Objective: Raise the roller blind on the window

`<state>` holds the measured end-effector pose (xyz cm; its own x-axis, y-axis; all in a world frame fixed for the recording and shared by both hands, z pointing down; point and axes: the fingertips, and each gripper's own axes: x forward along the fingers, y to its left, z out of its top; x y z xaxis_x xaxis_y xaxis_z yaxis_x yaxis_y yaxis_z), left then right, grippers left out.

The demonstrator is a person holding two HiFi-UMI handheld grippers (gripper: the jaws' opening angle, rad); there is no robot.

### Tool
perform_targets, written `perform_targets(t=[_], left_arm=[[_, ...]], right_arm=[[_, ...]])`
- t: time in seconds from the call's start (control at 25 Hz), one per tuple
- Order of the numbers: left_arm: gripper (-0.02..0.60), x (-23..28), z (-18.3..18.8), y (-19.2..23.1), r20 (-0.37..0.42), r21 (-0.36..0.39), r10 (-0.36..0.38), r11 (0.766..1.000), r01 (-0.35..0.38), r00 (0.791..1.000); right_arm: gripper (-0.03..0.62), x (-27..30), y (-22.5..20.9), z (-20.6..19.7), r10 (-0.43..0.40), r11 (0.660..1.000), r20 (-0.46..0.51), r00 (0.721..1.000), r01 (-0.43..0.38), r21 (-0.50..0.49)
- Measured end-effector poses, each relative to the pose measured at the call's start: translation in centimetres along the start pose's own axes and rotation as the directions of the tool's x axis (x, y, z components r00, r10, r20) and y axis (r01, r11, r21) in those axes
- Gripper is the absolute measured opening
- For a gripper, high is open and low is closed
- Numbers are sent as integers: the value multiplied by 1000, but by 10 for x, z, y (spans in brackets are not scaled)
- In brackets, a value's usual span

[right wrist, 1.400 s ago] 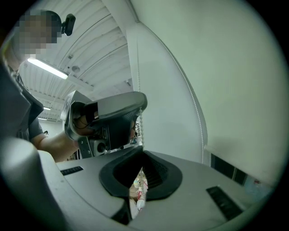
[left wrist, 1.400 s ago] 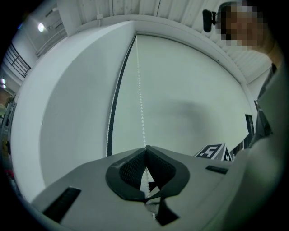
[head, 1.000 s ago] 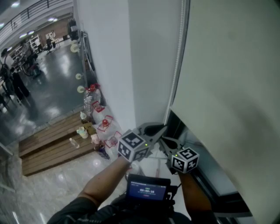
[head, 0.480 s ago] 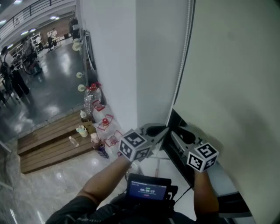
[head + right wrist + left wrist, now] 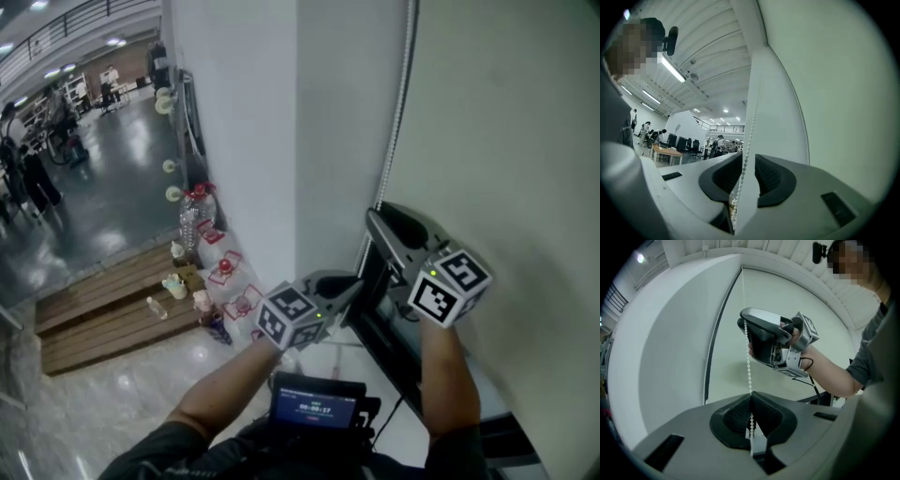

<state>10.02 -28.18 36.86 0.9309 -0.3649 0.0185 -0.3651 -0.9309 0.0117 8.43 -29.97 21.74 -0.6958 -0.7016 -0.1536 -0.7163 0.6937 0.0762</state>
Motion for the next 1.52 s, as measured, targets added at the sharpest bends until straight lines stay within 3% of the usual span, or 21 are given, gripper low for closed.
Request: perform_targets(t=[0.08,0.16,0.64,1.16,1.44,1.52], left_arm=[[-5,0,-2,-1,-8,13,-2,1000,3,1000],[-5,-1,-3,-1,-11,14,-4,1000,4,1000],[-5,6,-4,-4,-22,56,9,998,-8,1000],[-5,9,-82,5,-156,-51,16,998,-24,988],[0,-3,-88,13,-172,-77,25,996,-39,985],[51,-15,-78,14,-166,-94,5,995,-21,986]], right_arm=[[32,2,0,1,1,1000,1,1000,-1,10],[12,1,0,1,-2,1000,11,1000,2,21],[5,-5,0,-7,-7,1000,0,1000,7,18],[5,-11,7,-85,-13,996,-113,994,23,84],[3,-10,6,-87,-17,995,-111,994,27,93],[3,-10,6,-87,-12,995,-107,994,22,92]])
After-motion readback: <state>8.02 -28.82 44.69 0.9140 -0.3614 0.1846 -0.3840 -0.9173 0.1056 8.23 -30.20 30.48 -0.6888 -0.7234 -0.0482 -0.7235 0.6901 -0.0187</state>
